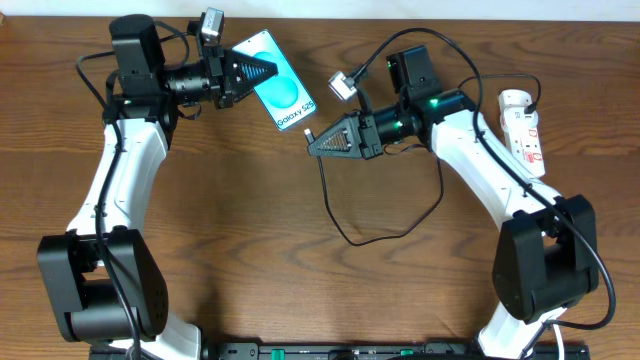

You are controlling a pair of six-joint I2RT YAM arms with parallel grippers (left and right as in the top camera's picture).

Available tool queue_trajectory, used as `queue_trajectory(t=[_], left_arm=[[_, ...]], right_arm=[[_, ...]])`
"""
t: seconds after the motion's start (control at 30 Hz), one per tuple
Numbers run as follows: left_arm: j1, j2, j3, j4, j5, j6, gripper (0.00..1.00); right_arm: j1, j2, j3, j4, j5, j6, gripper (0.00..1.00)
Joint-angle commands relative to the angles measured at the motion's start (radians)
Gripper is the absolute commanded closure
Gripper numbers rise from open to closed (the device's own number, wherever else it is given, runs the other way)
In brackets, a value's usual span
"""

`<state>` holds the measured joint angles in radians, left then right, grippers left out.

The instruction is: Plug charger to phone and switch on socket

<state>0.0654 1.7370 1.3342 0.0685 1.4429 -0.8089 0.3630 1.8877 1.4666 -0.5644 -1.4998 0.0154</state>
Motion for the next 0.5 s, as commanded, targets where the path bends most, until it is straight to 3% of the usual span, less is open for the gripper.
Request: queue_trajectory(t=[0.0, 0.47], left_arm=[[0.000, -0.013, 0.009, 0.009, 0.057, -0.001, 0.92], [-0.006, -0.013, 0.009, 0.009, 0.056, 0.007, 0.93]], right_arm=[[-0.003, -0.002, 0.004, 0.001, -0.021, 0.007, 0.99], [-0.003, -0.002, 0.004, 0.031, -0.007, 0.041, 0.98]])
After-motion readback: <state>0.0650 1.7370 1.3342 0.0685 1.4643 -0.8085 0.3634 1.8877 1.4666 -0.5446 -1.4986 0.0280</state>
